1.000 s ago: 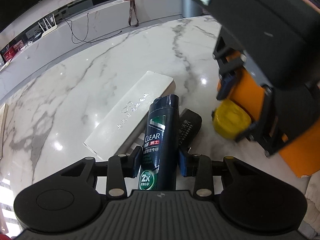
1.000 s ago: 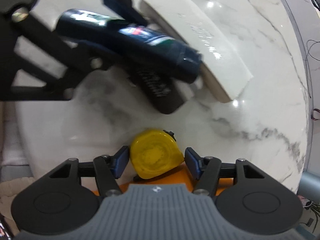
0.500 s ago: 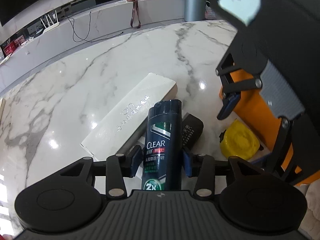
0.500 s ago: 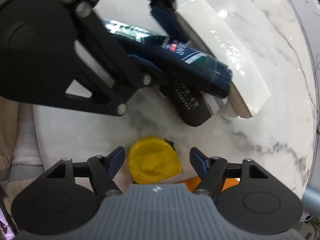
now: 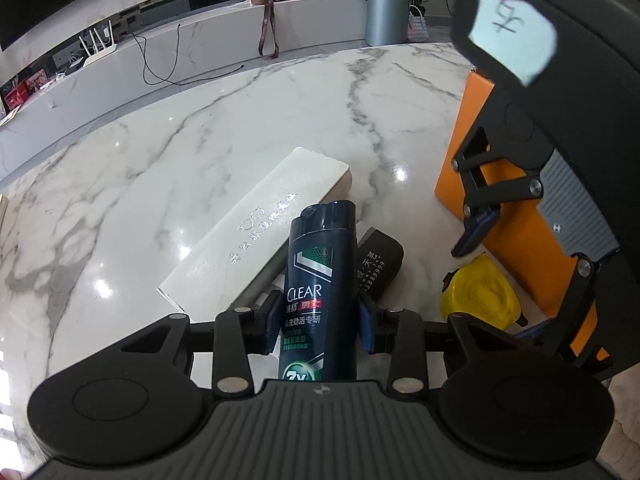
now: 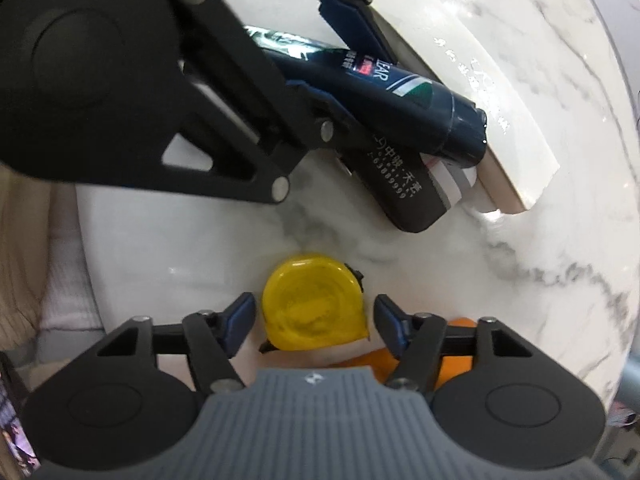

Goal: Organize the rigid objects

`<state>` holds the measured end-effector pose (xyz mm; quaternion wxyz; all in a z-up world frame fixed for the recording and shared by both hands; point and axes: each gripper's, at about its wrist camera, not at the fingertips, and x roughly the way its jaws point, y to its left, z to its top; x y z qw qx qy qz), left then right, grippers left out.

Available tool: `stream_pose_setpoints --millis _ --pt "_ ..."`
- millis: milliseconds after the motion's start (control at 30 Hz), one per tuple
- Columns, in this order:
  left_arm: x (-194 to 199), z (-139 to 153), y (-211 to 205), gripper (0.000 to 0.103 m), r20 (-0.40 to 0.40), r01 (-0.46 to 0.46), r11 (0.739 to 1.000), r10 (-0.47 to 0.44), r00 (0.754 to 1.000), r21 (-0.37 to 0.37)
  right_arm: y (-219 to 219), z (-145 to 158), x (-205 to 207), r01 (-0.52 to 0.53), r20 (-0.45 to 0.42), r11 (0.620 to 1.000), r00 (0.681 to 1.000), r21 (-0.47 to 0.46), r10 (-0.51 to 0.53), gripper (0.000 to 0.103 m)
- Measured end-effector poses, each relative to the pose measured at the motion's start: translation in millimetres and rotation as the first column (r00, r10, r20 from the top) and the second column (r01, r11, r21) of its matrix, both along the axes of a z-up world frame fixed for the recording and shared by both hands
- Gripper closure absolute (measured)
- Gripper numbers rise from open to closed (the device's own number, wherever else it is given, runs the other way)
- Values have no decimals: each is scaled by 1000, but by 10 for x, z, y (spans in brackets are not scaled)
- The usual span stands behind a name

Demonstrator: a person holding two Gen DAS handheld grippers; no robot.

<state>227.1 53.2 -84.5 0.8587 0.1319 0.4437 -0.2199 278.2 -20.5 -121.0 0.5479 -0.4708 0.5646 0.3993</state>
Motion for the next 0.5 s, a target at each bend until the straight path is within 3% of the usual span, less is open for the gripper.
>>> stream_pose_setpoints --millis 233,333,500 --pt "19 1 5 60 -2 -1 1000 1 1000 -2 36 -94 -120 -96 -35 994 995 -47 94 36" --pt "20 1 9 60 -1 0 1000 0 1000 -2 11 -97 -81 -65 -72 997 995 -30 63 47" --pt "7 2 -2 61 1 4 1000 -4 1000 8 -75 -27 -57 19 -53 999 998 29 -17 48"
